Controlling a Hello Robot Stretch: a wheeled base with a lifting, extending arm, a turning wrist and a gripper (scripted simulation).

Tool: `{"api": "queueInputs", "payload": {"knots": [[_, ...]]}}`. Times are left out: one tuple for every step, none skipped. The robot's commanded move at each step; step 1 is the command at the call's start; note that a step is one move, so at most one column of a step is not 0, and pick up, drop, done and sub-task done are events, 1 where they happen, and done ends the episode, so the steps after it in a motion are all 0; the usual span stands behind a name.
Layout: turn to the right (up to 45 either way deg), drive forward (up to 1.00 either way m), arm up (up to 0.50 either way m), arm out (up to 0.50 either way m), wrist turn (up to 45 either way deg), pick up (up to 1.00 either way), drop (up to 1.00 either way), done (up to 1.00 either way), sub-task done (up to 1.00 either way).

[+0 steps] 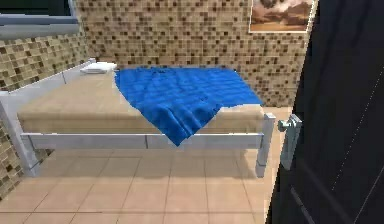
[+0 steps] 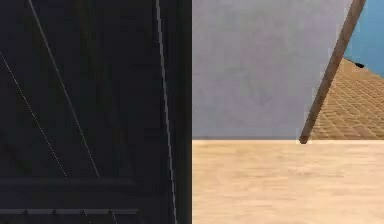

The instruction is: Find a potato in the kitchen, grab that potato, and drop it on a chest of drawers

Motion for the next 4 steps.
{"api": "queueInputs", "payload": {"knots": [[-45.0,0.00,0.00,0.00,0.0,0.00,0.00,0.00,0.00],[-45.0,0.00,0.00,0.00,0.0,0.00,0.00,0.00,0.00],[-6.0,0.00,0.00,0.00,0.0,0.00,0.00,0.00,0.00],[0.0,0.05,0.00,0.00,0.0,0.00,0.00,0.00,0.00]]}}
